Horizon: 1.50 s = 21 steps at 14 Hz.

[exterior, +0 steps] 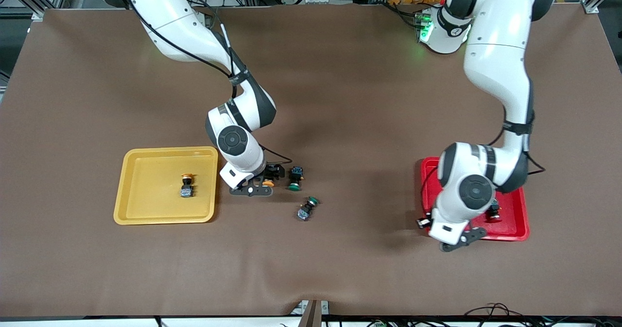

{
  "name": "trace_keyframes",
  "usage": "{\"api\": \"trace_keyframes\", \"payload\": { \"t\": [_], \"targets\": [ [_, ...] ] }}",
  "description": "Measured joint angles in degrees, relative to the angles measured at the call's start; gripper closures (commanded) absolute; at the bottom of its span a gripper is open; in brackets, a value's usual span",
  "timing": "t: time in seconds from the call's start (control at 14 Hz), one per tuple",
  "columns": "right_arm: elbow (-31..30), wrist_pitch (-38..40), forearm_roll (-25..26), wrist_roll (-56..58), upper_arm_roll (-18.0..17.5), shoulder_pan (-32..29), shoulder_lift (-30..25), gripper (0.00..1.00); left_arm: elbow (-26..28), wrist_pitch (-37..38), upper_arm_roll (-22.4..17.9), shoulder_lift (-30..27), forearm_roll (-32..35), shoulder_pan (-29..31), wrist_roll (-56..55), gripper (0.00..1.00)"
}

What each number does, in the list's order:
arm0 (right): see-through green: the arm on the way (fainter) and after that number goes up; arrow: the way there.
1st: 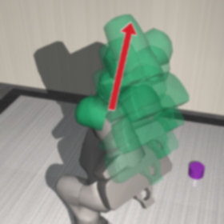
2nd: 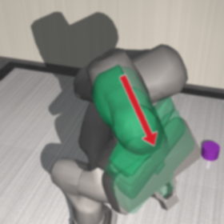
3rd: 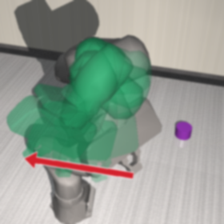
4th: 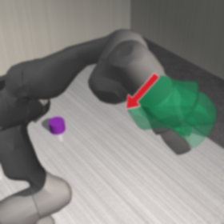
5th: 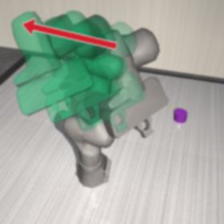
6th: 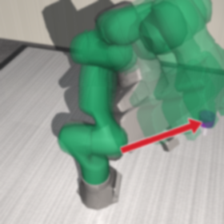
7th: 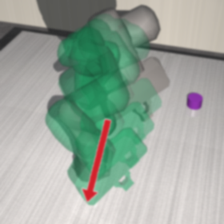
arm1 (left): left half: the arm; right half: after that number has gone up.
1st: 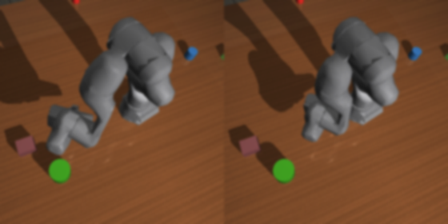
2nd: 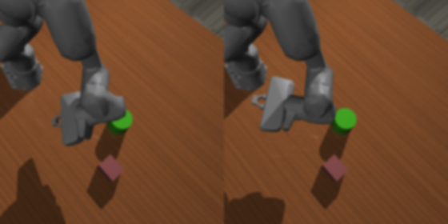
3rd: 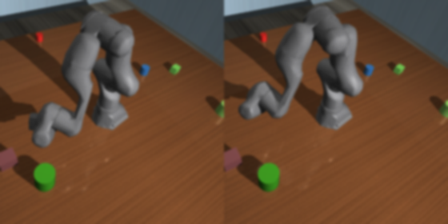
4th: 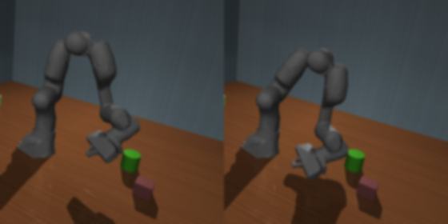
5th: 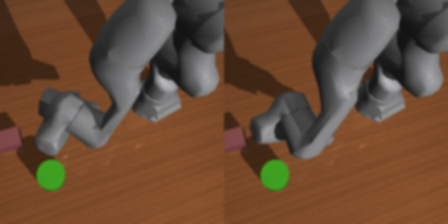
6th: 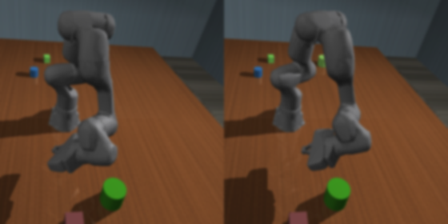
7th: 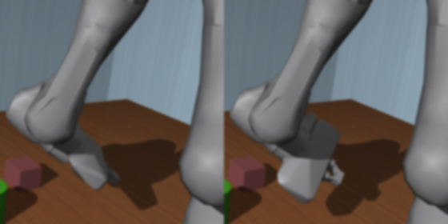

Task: Place red and yellow buttons in trays
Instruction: 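Carry the red button to the red tray while the right gripper grasps a yellow button, then release the red button in the red tray while the right gripper places yellow button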

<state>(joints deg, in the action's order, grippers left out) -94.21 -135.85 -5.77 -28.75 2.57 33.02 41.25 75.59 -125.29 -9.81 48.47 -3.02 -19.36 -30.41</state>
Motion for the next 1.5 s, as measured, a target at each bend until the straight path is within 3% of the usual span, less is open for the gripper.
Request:
{"api": "trace_keyframes", "payload": {
  "t": [0.21, 0.29, 0.43, 0.5, 0.57, 0.79, 0.93, 1.14, 1.21, 1.5],
  "targets": [
    [0.0, -1.37, 0.0, -0.04, 0.03, 0.0, 1.45, 0.0, 1.3, 0.19, 0.38, 0.06, 0.0, 4.79, 9.04, 1.0],
    [0.0, -1.78, 0.0, -0.07, 0.03, 0.0, 1.85, 0.06, 1.69, 0.19, 0.85, 0.11, 0.0, 6.66, 11.9, 1.0],
    [0.01, -2.24, -0.03, -0.19, 0.06, 0.0, 2.3, 0.66, 1.93, 0.3, 2.25, 0.1, 0.0, 10.32, 16.55, 1.0],
    [0.01, -2.3, -0.04, -0.24, 0.1, 0.0, 2.35, 0.87, 2.33, 0.54, 2.87, 0.1, 0.0, 11.69, 18.38, 1.0],
    [0.07, -2.3, -0.03, -0.28, 0.22, 0.0, 2.33, 1.0, 2.96, 0.55, 3.41, 0.18, 0.0, 12.67, 19.6, 0.96],
    [0.86, -2.28, -0.04, -0.3, 0.54, -0.16, 2.24, 1.0, 3.6, 0.54, 5.25, 0.35, -0.24, 14.52, 20.31, 0.74],
    [1.08, -2.25, -0.06, -0.3, 0.66, -0.42, 2.23, 1.0, 3.52, 0.48, 5.98, 0.33, -0.32, 15.21, 20.86, 0.51],
    [1.85, -1.51, -0.06, -0.06, 0.79, -1.35, 1.94, 1.0, 3.13, 0.46, 6.07, 0.2, -0.46, 15.74, 21.39, 0.29],
    [2.16, -0.32, -0.06, 0.61, 0.81, -1.84, 1.42, 1.0, 2.99, 0.46, 6.17, 0.06, -0.46, 15.83, 21.4, 0.0],
    [2.98, 10.27, -0.06, 12.44, 1.15, -7.55, -3.73, 1.0, 1.7, 0.17, 6.56, -1.86, -0.47, 15.82, 21.47, 0.0]
  ]
}}
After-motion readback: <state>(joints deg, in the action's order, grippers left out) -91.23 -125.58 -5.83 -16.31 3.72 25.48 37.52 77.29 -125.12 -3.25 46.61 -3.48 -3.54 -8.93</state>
